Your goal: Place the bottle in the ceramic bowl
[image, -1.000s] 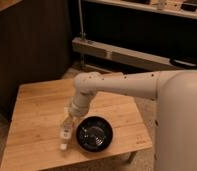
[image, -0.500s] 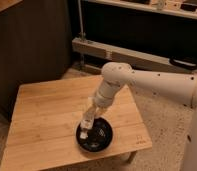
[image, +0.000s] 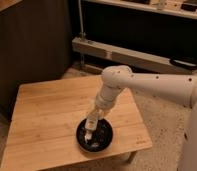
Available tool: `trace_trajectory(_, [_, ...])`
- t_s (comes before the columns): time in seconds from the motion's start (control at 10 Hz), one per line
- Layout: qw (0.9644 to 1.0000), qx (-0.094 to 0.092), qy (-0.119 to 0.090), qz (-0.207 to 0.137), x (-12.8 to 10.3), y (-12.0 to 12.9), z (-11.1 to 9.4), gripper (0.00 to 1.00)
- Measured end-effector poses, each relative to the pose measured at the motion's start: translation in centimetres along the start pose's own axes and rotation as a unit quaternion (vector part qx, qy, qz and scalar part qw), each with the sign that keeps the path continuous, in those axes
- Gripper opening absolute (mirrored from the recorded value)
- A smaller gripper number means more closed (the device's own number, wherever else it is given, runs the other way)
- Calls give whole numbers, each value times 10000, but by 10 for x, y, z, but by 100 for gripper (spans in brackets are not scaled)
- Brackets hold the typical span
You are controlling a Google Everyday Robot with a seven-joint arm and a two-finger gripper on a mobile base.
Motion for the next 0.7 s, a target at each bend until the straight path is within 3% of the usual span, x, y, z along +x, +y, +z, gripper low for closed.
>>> trace_trajectory(0.2, [9998,87,-40,-164,2,4,6,66])
trace_trajectory(0.5, [9992,336,-22,-236,3,7,14,66])
trace_trajectory(0.7, [9989,393,39,-245,3,7,16,66])
